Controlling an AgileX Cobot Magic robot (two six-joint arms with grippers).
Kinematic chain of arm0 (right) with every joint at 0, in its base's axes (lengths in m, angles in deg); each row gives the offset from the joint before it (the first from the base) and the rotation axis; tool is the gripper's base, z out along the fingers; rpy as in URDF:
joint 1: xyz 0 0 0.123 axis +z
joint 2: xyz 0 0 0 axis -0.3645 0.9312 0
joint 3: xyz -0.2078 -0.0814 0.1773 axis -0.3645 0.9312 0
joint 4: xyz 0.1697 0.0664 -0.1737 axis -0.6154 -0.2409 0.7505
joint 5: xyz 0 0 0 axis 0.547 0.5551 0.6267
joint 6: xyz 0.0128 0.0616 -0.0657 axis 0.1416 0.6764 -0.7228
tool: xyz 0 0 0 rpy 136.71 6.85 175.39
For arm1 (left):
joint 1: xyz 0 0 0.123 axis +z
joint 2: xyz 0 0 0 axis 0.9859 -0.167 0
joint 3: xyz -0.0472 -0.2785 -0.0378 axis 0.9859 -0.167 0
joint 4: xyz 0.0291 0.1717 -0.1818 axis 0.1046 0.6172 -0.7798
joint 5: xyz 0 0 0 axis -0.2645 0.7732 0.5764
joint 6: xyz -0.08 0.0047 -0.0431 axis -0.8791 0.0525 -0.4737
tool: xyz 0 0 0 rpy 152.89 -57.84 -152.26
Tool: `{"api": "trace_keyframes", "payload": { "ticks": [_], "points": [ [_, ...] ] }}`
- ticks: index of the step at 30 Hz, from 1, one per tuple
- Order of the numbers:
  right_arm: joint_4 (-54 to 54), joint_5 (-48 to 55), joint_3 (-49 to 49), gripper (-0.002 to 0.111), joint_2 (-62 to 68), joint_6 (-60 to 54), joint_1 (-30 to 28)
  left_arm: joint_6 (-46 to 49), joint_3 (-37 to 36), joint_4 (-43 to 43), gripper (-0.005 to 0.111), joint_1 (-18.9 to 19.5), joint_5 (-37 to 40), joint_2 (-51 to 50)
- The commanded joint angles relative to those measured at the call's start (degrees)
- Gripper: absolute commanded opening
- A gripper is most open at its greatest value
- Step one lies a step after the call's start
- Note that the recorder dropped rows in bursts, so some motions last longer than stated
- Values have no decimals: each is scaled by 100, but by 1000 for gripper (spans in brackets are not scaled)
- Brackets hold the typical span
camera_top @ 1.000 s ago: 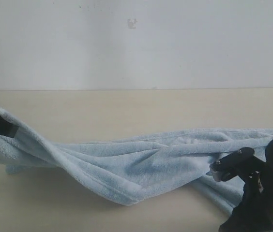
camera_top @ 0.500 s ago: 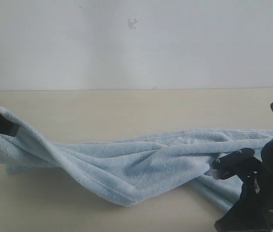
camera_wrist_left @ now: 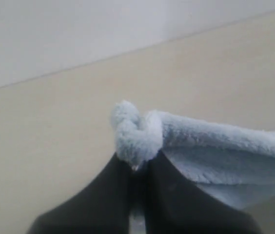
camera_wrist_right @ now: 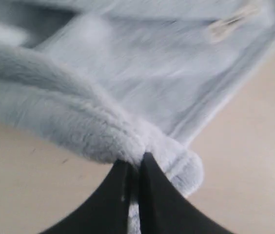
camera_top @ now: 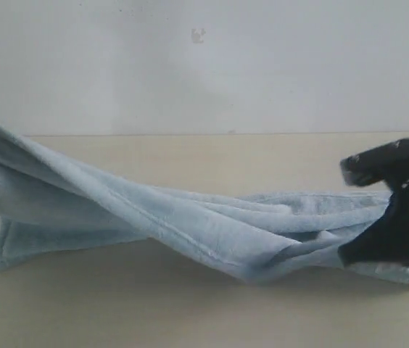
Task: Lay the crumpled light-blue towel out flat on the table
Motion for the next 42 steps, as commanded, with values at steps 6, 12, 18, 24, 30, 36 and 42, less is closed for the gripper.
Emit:
{"api": "trace_keyframes", "payload": {
  "ticks": [6,12,18,24,30,36,42],
  "points": [
    [2080,45,-76,3,-1743,1903,-982,-652,-382,838,4,12,55,270],
    [2133,-38,125,3,-1591,1868,-1102,-652,-577,851,4,12,-220,58],
    [2177,-217,453,3,-1322,1868,-1102,-652,-761,837,4,12,-435,48],
    [2185,-368,543,3,-1194,1882,-1102,-652,-925,826,4,12,-561,48],
    [2185,-605,543,3,-1194,2148,-1102,-652,-947,826,4,12,-576,48],
    [2185,-970,543,3,-1194,2184,-1102,-652,-947,826,4,12,-820,48],
    [2130,-323,595,3,-914,2129,-1102,-628,-1076,56,4,12,-443,-80]
  ]
}}
